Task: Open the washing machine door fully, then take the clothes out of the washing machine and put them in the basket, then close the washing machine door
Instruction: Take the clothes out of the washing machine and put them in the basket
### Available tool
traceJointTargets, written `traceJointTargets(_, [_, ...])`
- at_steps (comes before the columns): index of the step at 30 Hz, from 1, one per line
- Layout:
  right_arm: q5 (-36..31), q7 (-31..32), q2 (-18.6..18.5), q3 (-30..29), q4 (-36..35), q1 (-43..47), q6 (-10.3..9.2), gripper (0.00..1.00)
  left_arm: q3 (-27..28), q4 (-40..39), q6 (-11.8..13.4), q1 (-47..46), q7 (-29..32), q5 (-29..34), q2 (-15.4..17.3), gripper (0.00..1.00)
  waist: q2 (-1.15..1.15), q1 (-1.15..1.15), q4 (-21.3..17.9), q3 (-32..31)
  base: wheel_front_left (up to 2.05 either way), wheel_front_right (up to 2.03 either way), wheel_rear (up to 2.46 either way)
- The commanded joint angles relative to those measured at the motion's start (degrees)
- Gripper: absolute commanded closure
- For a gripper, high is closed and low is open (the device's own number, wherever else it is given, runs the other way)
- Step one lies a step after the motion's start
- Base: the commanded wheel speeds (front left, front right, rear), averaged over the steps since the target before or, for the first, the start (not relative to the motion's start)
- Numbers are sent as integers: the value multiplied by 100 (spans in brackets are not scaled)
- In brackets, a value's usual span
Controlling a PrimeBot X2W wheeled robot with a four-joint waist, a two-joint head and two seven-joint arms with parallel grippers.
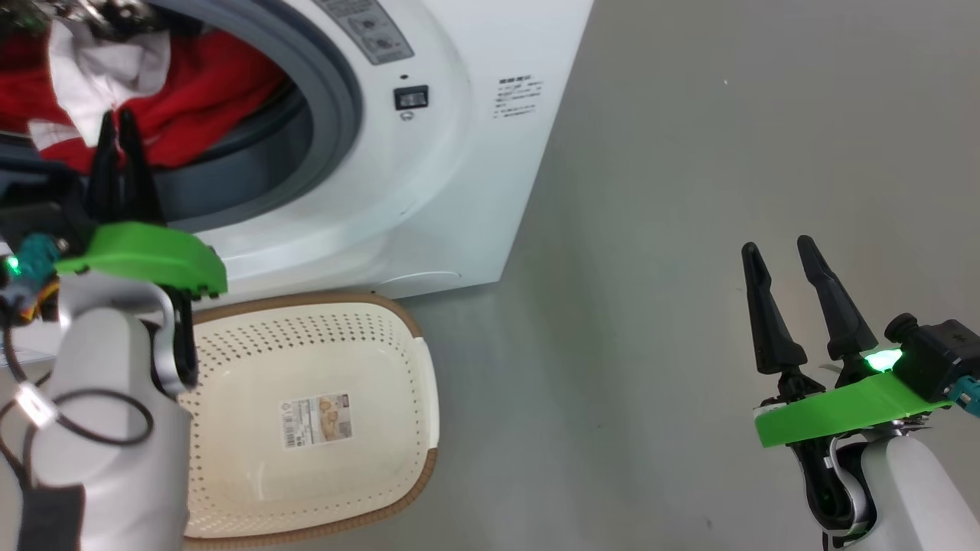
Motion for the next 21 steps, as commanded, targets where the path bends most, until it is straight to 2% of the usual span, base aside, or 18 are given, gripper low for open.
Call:
traceJointTargets(1, [-47, -37, -92, 98, -156, 95, 2, 0, 161, -353, -58, 207, -52, 153, 134, 100, 0, 0, 90, -78, 0, 0, 0])
traceJointTargets(11, [-62, -37, -134, 24, -186, 149, 2, 0, 407, -1691, -160, 998, -52, 300, -145, 100, 0, 0, 238, -99, 0, 0, 0])
traceJointTargets(12, [-66, -37, -137, 13, -191, 160, 2, 0, 416, -2010, -180, 1171, -52, 327, -185, 100, 0, 0, 260, -106, 0, 0, 0])
traceJointTargets(21, [-64, -37, -153, 16, -210, 167, 2, 0, 308, -3292, -111, 1859, -52, 278, -244, 100, 0, 0, 285, -102, 0, 0, 0])
